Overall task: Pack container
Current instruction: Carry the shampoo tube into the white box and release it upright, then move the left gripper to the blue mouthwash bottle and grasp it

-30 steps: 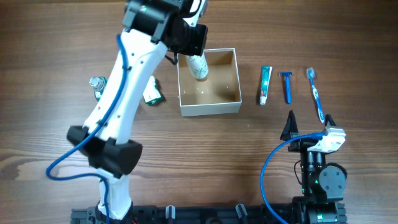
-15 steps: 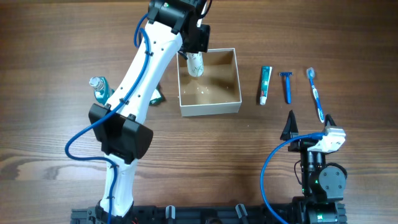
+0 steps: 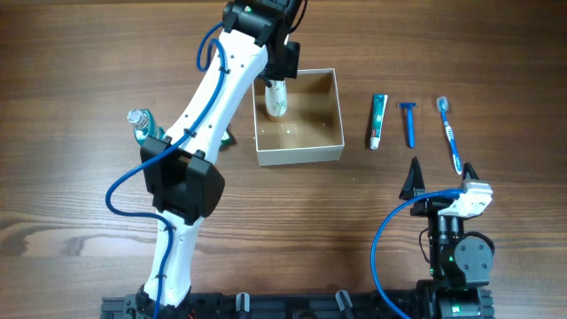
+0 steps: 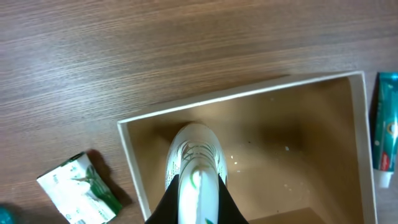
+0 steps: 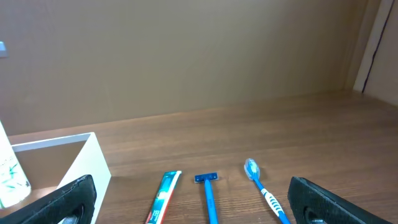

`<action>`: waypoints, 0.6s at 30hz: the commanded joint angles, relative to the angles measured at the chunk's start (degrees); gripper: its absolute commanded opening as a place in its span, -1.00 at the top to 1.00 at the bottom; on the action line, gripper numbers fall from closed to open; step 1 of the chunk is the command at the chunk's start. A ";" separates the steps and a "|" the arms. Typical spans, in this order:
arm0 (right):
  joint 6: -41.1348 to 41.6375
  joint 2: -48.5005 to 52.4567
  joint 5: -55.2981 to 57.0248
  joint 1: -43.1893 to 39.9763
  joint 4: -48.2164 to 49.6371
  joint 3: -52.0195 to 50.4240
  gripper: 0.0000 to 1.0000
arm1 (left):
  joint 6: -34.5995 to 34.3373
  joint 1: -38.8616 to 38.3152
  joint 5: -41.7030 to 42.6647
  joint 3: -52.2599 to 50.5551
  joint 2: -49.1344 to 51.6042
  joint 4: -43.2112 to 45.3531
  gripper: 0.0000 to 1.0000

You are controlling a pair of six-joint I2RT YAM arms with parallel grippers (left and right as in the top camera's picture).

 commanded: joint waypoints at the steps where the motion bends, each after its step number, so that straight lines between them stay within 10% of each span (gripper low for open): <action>1: -0.17 -0.20 -0.46 -0.28 0.17 -0.07 -1.00 | -2.10 0.04 -4.63 0.50 -0.39 0.66 0.92; 18: -0.20 -0.20 -0.46 -0.28 0.17 -0.07 -1.00 | -6.40 0.04 -5.97 0.50 -0.39 1.03 0.70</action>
